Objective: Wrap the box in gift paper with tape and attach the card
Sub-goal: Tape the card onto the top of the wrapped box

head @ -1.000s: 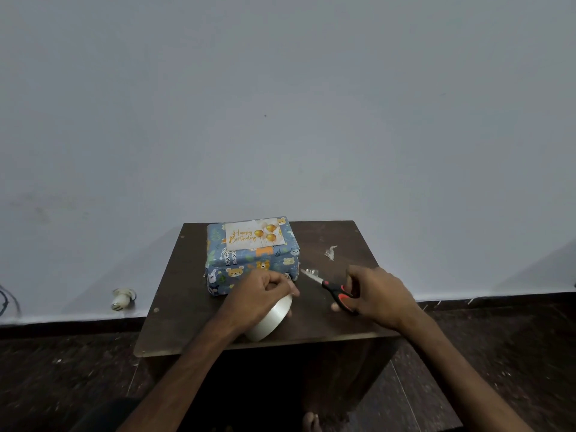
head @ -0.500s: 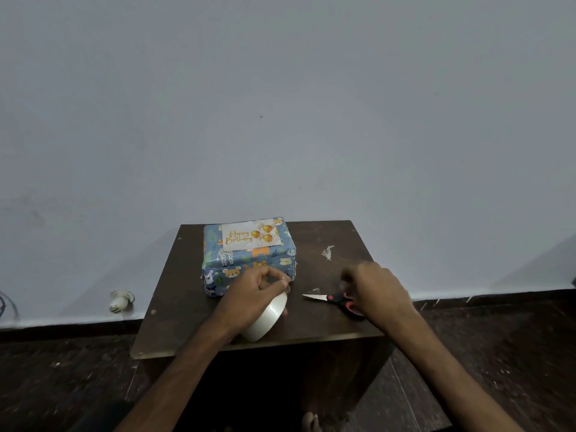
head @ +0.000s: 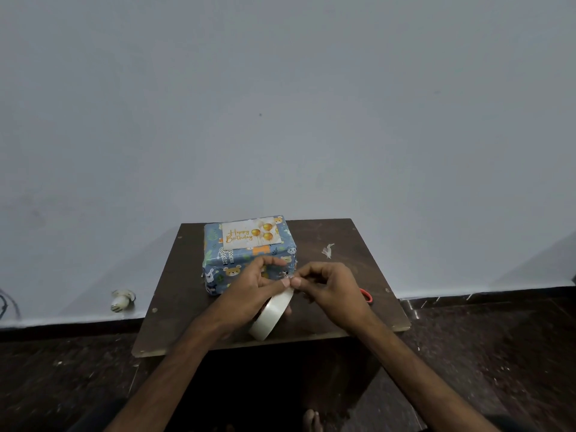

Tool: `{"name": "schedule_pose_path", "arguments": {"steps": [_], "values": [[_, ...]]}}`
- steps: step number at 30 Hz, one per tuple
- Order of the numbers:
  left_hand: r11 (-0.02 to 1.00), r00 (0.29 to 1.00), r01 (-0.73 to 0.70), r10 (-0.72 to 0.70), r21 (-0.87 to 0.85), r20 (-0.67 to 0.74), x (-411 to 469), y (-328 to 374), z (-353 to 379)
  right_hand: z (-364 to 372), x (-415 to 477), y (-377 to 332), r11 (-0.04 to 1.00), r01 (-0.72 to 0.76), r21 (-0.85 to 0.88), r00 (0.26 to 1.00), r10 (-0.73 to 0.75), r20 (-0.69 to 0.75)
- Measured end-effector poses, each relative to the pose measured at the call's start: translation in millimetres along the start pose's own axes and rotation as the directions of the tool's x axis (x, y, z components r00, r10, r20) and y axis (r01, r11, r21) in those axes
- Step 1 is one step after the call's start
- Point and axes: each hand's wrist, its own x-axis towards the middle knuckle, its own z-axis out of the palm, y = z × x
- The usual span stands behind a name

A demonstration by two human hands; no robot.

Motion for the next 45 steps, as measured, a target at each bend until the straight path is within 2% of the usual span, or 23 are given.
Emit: {"name": "schedule_pose_path", "arguments": {"steps": [5,7,9,10,14,16,18,20,21,22,23,25,26,27,28,30,31,34,35,37,42,45], "values": [[0.995,1.000,-0.019,0.020,-0.100,0.010,-5,7,-4,5,1,4,0.984,0.142,-0.104,0.971,-0.159,-0.179],[0.982,0.999,-0.023,0.018,-0.187,-0.028,-6,10,-4,3,1,5,0.932,0.285,-0.225,0.926,-0.328,-0.188],[0.963,0.995,-0.027,0.002,-0.269,-0.095,-6,10,0,-1,0,8,0.776,0.469,-0.421,0.830,-0.550,-0.089],[0.946,0.993,-0.031,-0.009,-0.323,-0.121,-6,9,2,-2,-1,10,0.706,0.522,-0.479,0.795,-0.606,-0.027],[0.782,0.973,-0.102,-0.050,-0.615,-0.224,-1,8,5,-4,-12,15,0.569,0.601,-0.562,0.766,-0.610,0.201],[0.684,0.968,-0.164,-0.027,-0.711,-0.249,2,15,10,-6,-21,12,0.539,0.606,-0.585,0.761,-0.608,0.227],[0.649,0.972,-0.194,0.026,-0.735,-0.233,3,23,19,-14,-24,11,0.455,0.601,-0.656,0.730,-0.647,0.221],[0.762,0.963,-0.240,0.108,-0.602,-0.247,5,26,27,-28,-18,17,0.375,0.585,-0.719,0.691,-0.695,0.200],[0.852,0.941,-0.290,0.170,-0.436,-0.294,5,25,29,-37,-15,22,0.381,0.552,-0.742,0.704,-0.690,0.169],[0.915,0.895,-0.353,0.269,-0.195,-0.355,6,22,27,-46,-10,28,0.408,0.506,-0.760,0.730,-0.672,0.125],[0.908,0.822,-0.407,0.411,0.099,-0.394,6,19,21,-57,-6,35,0.432,0.454,-0.779,0.757,-0.648,0.082],[0.700,0.646,-0.379,0.668,0.605,-0.369,4,13,6,-74,-1,50,0.452,0.330,-0.829,0.836,-0.548,0.034],[0.587,0.578,-0.317,0.742,0.745,-0.339,3,12,-3,-82,2,59,0.448,0.273,-0.851,0.887,-0.459,0.043],[0.506,0.541,-0.268,0.783,0.820,-0.306,3,12,-12,-86,4,67,0.432,0.230,-0.872,0.932,-0.355,0.071],[0.443,0.535,-0.245,0.804,0.863,-0.260,4,11,-22,-88,5,72,0.409,0.195,-0.891,0.963,-0.250,0.096],[0.358,0.604,-0.232,0.782,0.905,-0.154,11,4,-40,-84,5,75,0.406,0.129,-0.905,0.989,-0.121,0.086],[0.316,0.653,-0.216,0.750,0.924,-0.104,14,-1,-47,-79,5,75,0.450,0.112,-0.886,0.990,-0.127,0.061],[0.203,0.765,-0.173,0.644,0.964,0.002,24,-15,-52,-54,6,60,0.693,0.061,-0.719,0.985,-0.158,-0.068],[0.170,0.796,-0.155,0.605,0.973,0.022,26,-17,-51,-45,8,56,0.744,0.040,-0.667,0.992,-0.111,-0.064],[0.111,0.838,-0.116,0.544,0.987,0.037,26,-20,-48,-31,11,55,0.765,0.007,-0.644,1.000,-0.009,0.000],[0.137,0.853,-0.107,0.522,0.985,0.020,25,-19,-48,-29,16,60,0.820,-0.060,-0.570,0.998,0.049,-0.034],[0.150,0.846,-0.126,0.532,0.981,0.027,25,-18,-49,-25,15,58,0.799,-0.073,-0.597,0.997,0.057,-0.046]]}}
